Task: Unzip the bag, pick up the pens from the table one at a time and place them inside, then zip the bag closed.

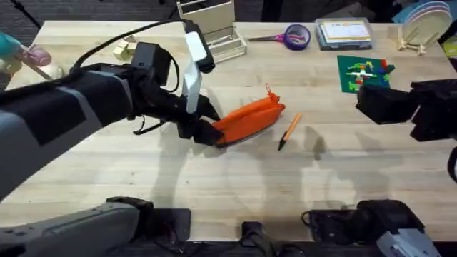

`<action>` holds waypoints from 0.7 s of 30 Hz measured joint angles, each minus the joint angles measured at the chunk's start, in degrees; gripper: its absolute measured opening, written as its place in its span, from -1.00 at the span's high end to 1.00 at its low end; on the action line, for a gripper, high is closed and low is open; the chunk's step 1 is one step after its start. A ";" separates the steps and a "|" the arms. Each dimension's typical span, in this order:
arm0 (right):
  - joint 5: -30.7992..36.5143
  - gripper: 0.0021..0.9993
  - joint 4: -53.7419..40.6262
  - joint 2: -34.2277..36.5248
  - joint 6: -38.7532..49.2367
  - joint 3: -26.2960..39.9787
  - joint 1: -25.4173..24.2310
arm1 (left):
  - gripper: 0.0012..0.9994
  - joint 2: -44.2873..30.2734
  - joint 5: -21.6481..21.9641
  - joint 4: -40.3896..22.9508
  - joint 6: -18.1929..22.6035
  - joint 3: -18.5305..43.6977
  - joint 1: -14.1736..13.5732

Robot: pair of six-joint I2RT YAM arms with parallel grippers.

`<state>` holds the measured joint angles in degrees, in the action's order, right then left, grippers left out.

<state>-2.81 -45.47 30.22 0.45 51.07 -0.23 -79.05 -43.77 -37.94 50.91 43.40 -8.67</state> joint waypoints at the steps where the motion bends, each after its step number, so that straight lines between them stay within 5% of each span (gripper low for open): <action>1: 0.00 -1.00 0.00 0.00 0.00 0.02 0.00 | 0.15 0.00 0.02 0.08 -0.03 0.00 0.02; 8: -0.50 -1.00 0.08 0.00 0.00 0.02 0.00 | 0.89 0.00 -0.07 0.32 0.14 0.02 0.00; 15: -2.96 -1.00 2.12 1.37 0.02 0.29 0.00 | 0.92 0.00 -0.13 0.32 0.13 0.02 0.00; 21: -11.95 -1.00 6.00 7.92 -0.02 0.31 0.00 | 0.92 0.00 -0.13 0.32 0.13 0.02 0.00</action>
<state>-14.76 -39.48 38.14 0.43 51.37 -0.23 -79.05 -43.90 -37.63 51.05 43.42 -8.67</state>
